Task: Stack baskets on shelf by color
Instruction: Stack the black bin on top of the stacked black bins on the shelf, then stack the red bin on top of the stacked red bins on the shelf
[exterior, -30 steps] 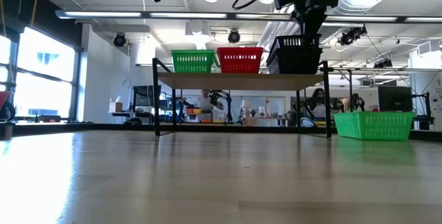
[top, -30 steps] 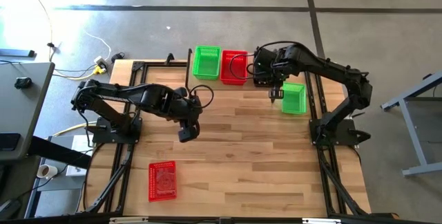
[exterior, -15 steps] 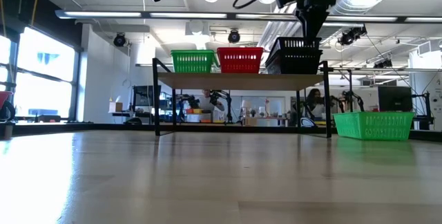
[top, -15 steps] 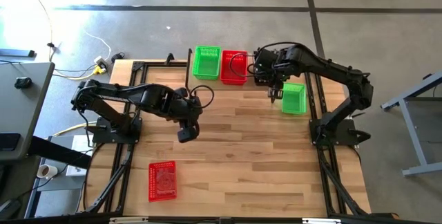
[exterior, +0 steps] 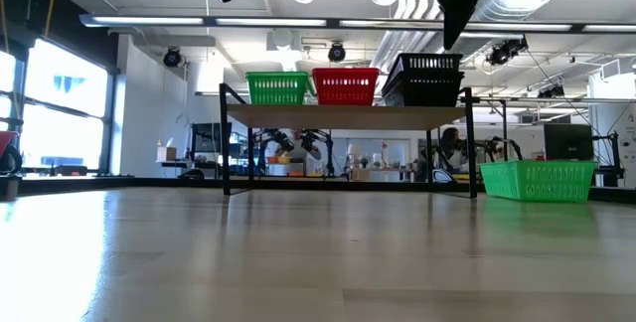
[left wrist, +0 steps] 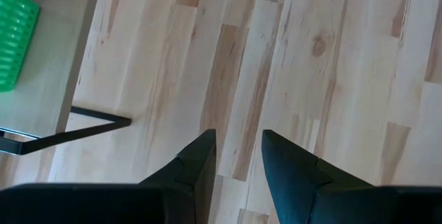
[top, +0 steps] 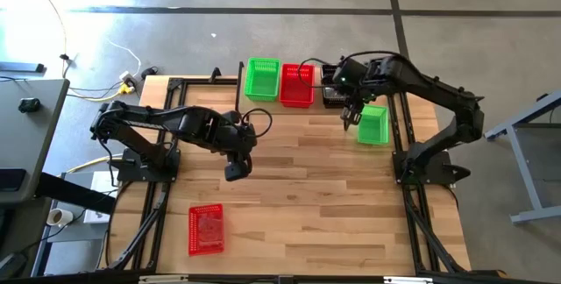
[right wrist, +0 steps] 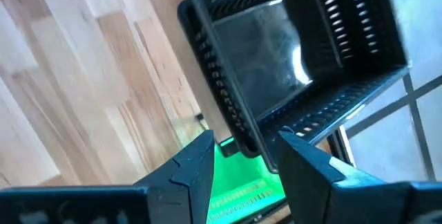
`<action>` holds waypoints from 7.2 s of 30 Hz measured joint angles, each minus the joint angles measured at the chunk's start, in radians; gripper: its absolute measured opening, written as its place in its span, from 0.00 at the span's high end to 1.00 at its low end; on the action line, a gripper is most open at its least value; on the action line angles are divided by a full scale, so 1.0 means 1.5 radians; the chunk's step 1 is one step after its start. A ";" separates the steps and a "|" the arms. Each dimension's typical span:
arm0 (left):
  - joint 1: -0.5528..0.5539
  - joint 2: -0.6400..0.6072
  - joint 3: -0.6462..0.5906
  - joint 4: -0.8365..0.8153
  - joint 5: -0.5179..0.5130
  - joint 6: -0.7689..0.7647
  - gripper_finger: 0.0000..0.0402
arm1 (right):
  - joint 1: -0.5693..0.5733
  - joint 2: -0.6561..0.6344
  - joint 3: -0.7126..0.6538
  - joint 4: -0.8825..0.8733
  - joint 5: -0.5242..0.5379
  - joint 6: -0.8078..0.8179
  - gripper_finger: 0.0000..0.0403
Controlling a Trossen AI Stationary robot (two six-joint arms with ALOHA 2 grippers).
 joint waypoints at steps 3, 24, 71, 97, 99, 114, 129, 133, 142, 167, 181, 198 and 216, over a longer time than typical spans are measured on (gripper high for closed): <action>0.000 0.000 0.000 0.000 0.000 0.008 0.73 | -0.010 -0.007 0.000 0.019 0.014 0.017 0.65; 0.000 0.000 0.000 0.001 -0.001 0.018 0.73 | -0.049 0.039 0.003 0.032 0.030 0.009 0.65; -0.476 0.124 -0.001 0.049 0.150 -0.420 0.67 | 0.099 0.026 0.171 -0.061 -0.018 0.056 0.65; -0.493 0.342 -0.001 0.062 0.231 -0.432 0.67 | 0.100 0.026 0.171 -0.061 -0.018 0.055 0.65; -0.493 0.351 -0.001 0.062 0.231 -0.438 0.67 | 0.100 0.026 0.171 -0.061 -0.018 0.055 0.65; -0.488 0.389 -0.001 0.066 0.236 -0.448 0.87 | 0.100 0.026 0.171 -0.061 -0.020 0.038 0.65; -0.425 0.339 0.013 0.064 0.199 -0.443 0.99 | 0.099 0.026 0.171 -0.061 -0.017 0.039 0.65; -0.396 0.305 0.032 0.066 0.161 -0.426 0.99 | 0.099 0.026 0.171 -0.061 -0.017 0.056 0.65; -0.317 0.215 0.041 0.064 0.066 -0.373 1.00 | 0.099 0.026 0.171 -0.061 -0.016 0.061 0.65; 0.054 0.027 0.041 0.067 -0.087 0.200 1.00 | 0.090 0.026 0.171 0.015 -0.016 0.220 0.65; 0.171 0.026 0.052 0.150 -0.140 0.436 1.00 | 0.090 0.027 0.171 0.073 0.072 0.334 0.65; 0.216 0.035 0.104 0.094 -0.157 0.506 1.00 | 0.086 0.040 0.171 0.287 0.100 0.442 0.65; 0.087 0.035 0.104 -0.045 -0.295 0.506 1.00 | 0.130 0.118 0.171 0.441 -0.019 0.517 0.65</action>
